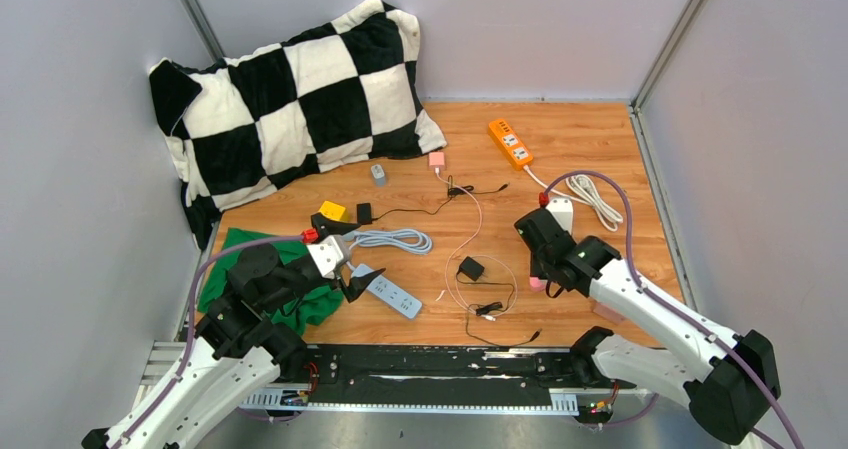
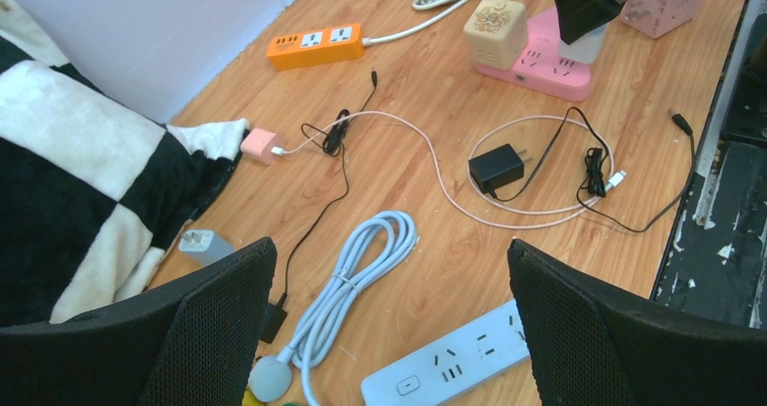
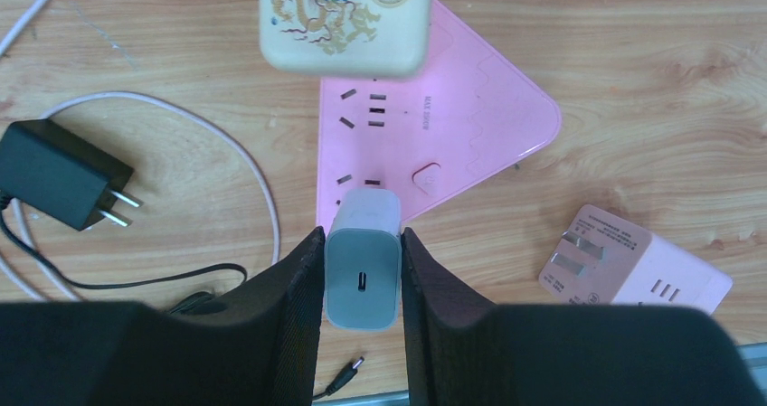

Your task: Insert the plug

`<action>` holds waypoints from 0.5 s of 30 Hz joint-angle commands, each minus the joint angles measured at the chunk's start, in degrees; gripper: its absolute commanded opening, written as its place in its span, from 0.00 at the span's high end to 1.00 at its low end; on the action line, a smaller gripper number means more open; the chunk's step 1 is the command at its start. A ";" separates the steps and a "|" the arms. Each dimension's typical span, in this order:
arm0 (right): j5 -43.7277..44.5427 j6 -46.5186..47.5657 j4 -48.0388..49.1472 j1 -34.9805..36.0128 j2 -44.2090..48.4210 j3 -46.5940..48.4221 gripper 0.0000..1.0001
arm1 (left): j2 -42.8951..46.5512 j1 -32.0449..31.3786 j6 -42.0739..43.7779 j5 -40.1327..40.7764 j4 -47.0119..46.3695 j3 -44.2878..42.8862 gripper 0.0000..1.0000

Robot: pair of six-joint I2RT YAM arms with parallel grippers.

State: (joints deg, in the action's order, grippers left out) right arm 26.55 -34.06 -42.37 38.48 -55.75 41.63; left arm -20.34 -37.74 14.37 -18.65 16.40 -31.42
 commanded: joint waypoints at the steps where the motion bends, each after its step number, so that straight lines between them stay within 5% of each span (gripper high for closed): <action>1: 0.96 1.14 1.48 -2.34 0.23 -2.30 1.00 | 0.61 -0.14 0.04 0.81 0.36 0.61 0.00; 15: 0.61 3.03 4.05 -3.15 2.71 -3.74 1.00 | 0.43 -0.14 0.04 1.02 0.12 0.71 0.00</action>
State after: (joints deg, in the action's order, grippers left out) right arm 26.13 -31.90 -37.78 36.23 -53.78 38.41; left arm -20.12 -37.74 14.37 -17.91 16.43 -31.38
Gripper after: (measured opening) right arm 0.345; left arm 0.997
